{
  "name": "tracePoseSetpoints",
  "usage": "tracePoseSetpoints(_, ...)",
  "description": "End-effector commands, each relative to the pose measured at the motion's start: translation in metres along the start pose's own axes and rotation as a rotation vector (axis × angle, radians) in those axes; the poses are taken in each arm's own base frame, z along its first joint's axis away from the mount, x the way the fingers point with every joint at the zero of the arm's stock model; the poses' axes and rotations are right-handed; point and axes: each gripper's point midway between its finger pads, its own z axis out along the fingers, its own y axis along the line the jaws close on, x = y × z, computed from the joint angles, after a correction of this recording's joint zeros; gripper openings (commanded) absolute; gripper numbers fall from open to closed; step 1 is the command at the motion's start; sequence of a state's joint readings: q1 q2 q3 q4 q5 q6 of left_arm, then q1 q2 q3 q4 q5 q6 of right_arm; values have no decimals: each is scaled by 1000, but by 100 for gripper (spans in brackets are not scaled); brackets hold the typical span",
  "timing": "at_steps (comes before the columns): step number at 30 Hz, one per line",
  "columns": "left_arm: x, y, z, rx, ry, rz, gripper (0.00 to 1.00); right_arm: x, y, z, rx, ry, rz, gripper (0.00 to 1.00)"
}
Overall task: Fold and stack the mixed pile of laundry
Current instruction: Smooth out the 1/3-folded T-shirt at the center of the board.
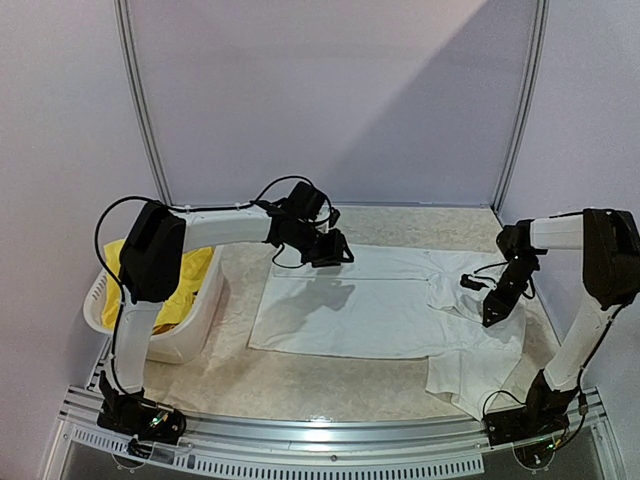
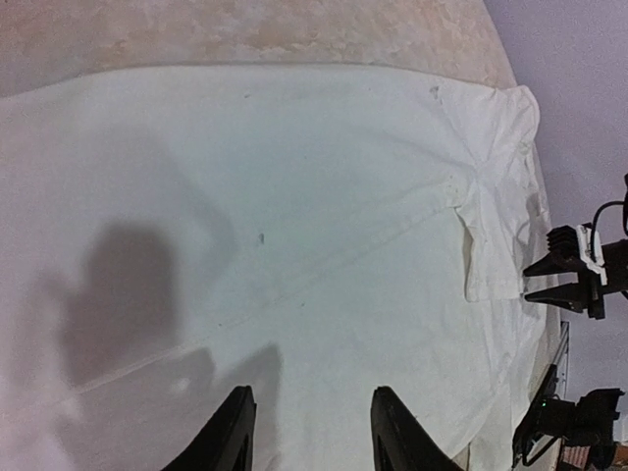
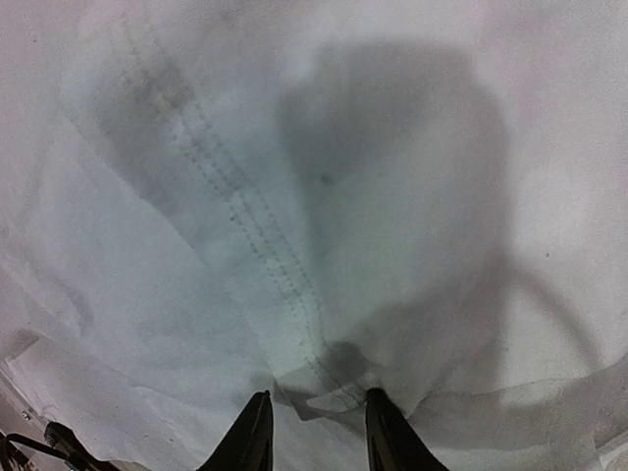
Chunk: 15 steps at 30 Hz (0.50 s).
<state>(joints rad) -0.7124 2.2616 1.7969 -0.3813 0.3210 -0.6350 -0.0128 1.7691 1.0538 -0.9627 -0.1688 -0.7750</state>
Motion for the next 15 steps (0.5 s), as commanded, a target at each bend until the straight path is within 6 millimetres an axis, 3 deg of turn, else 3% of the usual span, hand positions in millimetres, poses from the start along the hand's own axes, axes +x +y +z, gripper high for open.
tracePoseSetpoints(1, 2, 0, -6, 4, 11, 8, 41, -4, -15, 6, 56, 14, 19, 30)
tracePoseSetpoints(11, 5, 0, -5, 13, 18, 1, 41, -9, -13, -12, 66, -7, 41, 2)
tracePoseSetpoints(15, 5, 0, -5, 16, 17, 2, 41, -11, -5, -32, 67, -44, 37, 0)
